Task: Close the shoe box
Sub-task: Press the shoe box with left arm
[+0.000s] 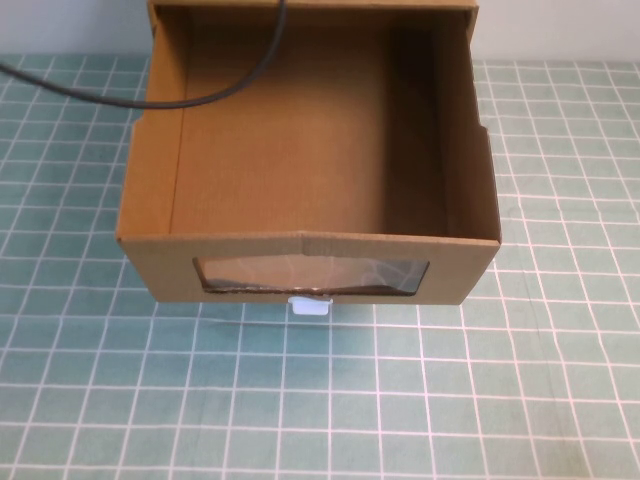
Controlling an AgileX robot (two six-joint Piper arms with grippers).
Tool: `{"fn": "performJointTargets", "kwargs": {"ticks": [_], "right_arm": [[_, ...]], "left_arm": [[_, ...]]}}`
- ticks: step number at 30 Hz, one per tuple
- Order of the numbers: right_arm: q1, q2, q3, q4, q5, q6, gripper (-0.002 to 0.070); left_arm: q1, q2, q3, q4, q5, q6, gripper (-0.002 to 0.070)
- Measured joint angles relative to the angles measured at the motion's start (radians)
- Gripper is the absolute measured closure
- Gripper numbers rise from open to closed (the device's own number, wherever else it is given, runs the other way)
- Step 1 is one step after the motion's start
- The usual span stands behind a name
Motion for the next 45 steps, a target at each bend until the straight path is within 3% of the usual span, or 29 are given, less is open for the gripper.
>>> {"fn": "performJointTargets", "kwargs": {"ticks": [9, 32, 45], "right_arm": [[0.0, 0.0, 0.0, 0.0, 0.0, 0.0, 0.0689], [0.0, 0.0, 0.0, 0.005, 0.0, 0.0, 0.0689], [0.0, 0.0, 0.0, 0.41, -0.233, 0.0, 0.0689]], "left_arm": [[-0.028, 0.166, -0.199, 0.073, 0.062, -0.017, 0.068], [-0.036, 0.189, -0.214, 0.084, 0.032, -0.017, 0.068], [-0.036, 0.189, -0.214, 0.084, 0.032, -0.017, 0.068]]}}
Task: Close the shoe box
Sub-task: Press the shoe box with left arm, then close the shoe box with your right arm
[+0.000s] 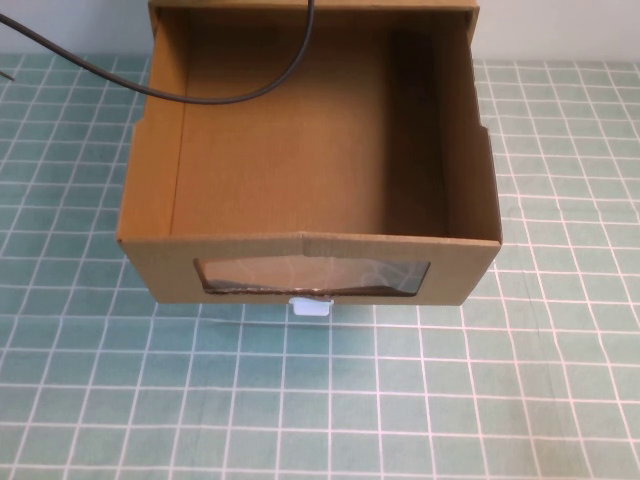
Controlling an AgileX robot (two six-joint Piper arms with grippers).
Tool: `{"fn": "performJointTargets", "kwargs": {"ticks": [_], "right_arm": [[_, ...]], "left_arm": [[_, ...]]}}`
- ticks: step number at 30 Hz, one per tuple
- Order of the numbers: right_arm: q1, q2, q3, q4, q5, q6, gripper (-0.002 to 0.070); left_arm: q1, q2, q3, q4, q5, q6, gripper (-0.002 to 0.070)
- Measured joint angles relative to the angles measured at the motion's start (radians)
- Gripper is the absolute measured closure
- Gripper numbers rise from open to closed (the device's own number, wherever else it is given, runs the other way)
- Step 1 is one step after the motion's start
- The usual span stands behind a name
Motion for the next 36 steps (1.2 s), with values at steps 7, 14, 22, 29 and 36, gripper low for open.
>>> {"fn": "performJointTargets", "kwargs": {"ticks": [7, 14, 22, 29, 36], "right_arm": [[0.0, 0.0, 0.0, 0.268, -0.012, 0.0, 0.0689], [0.0, 0.129, -0.18, 0.255, 0.371, 0.0, 0.0688], [0.0, 0.57, -0.588, -0.028, 0.847, -0.056, 0.0687], [0.047, 0.853, -0.841, -0.068, 0.937, -0.138, 0.0687], [0.367, 1.037, -1.015, -0.137, 0.847, -0.056, 0.0687]], "left_arm": [[0.0, 0.0, -0.002, 0.002, 0.002, 0.0, 0.068], [0.0, 0.0, -0.002, 0.002, 0.002, 0.0, 0.068], [0.0, 0.0, -0.002, 0.002, 0.002, 0.0, 0.068], [0.0, 0.0, -0.002, 0.002, 0.002, -0.001, 0.068], [0.0, 0.0, -0.002, 0.002, 0.002, -0.015, 0.068]]}}
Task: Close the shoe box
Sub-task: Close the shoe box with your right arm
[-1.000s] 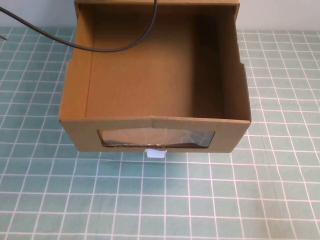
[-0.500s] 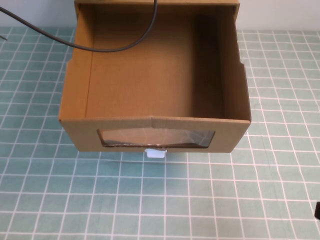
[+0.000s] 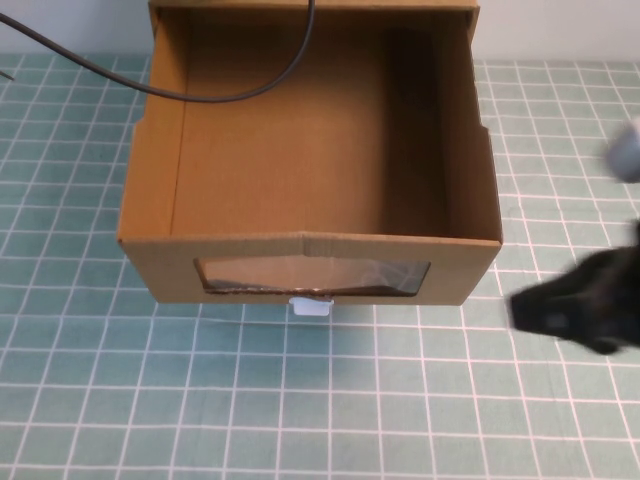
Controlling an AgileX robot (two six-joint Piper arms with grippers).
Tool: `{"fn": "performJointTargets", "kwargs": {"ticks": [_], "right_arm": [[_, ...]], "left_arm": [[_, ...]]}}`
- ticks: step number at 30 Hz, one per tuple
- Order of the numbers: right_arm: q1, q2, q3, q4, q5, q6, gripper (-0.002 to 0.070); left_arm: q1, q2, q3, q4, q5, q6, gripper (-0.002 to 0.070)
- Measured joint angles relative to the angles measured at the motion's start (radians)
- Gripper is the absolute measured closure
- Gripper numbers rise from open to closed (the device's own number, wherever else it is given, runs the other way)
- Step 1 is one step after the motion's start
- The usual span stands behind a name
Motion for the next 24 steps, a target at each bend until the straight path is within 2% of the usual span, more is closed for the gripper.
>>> {"fn": "performJointTargets", "kwargs": {"ticks": [5, 8, 19, 24], "right_arm": [[0.256, 0.12, -0.078, -0.141, -0.114, 0.127, 0.0687], [0.345, 0.206, -0.123, -0.196, -0.171, 0.169, 0.0687], [0.359, 0.392, -0.292, -0.285, -0.25, 0.187, 0.0687], [0.309, 0.441, -0.361, -0.287, -0.25, 0.187, 0.0687]], "left_arm": [[0.0, 0.0, 0.0, 0.0, 0.0, -0.006, 0.068], [0.0, 0.0, 0.0, 0.0, 0.0, -0.007, 0.068], [0.0, 0.0, 0.0, 0.0, 0.002, -0.011, 0.068], [0.0, 0.0, 0.0, 0.0, 0.002, -0.011, 0.068]]}}
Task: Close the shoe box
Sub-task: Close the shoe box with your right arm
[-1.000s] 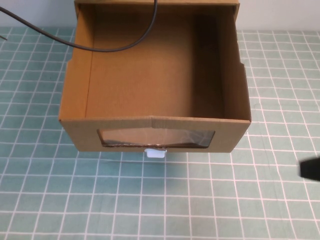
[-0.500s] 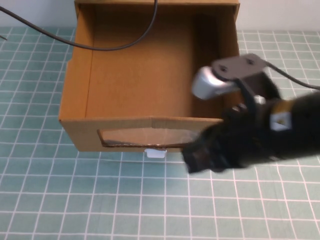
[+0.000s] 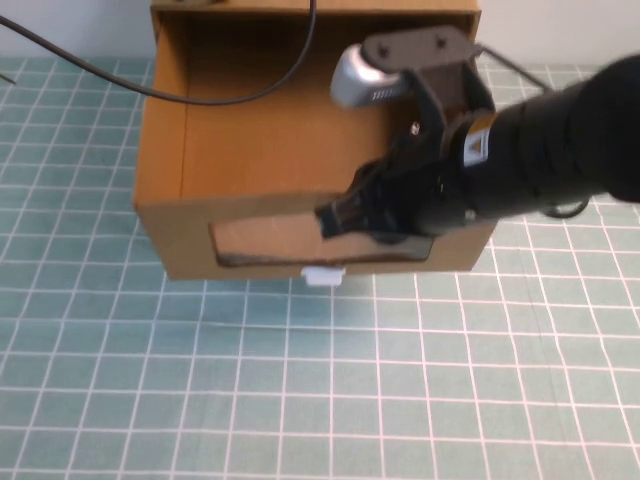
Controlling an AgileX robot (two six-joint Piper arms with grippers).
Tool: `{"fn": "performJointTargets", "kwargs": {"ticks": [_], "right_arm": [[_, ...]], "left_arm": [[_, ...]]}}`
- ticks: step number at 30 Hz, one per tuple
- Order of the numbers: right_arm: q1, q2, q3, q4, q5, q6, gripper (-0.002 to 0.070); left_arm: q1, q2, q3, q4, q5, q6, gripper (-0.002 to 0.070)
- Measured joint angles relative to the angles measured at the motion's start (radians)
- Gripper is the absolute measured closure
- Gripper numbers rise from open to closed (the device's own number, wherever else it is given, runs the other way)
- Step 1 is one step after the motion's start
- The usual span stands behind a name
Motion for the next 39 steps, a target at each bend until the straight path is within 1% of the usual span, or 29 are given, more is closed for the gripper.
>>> {"fn": "performJointTargets", "kwargs": {"ticks": [13, 21, 33, 39], "right_arm": [[-0.107, 0.153, -0.213, 0.005, -0.05, -0.026, 0.0687], [-0.162, 0.278, -0.34, 0.079, -0.104, -0.073, 0.0687], [-0.19, 0.371, -0.377, 0.144, -0.291, -0.109, 0.0687], [-0.199, 0.383, -0.377, 0.177, -0.31, -0.11, 0.0687]], "left_arm": [[0.0, 0.0, 0.0, 0.0, 0.002, 0.0, 0.068], [0.0, 0.0, 0.0, 0.0, 0.002, 0.0, 0.068], [0.0, 0.0, 0.0, -0.002, 0.002, 0.0, 0.068], [0.0, 0.0, 0.0, -0.006, 0.002, -0.007, 0.068]]}}
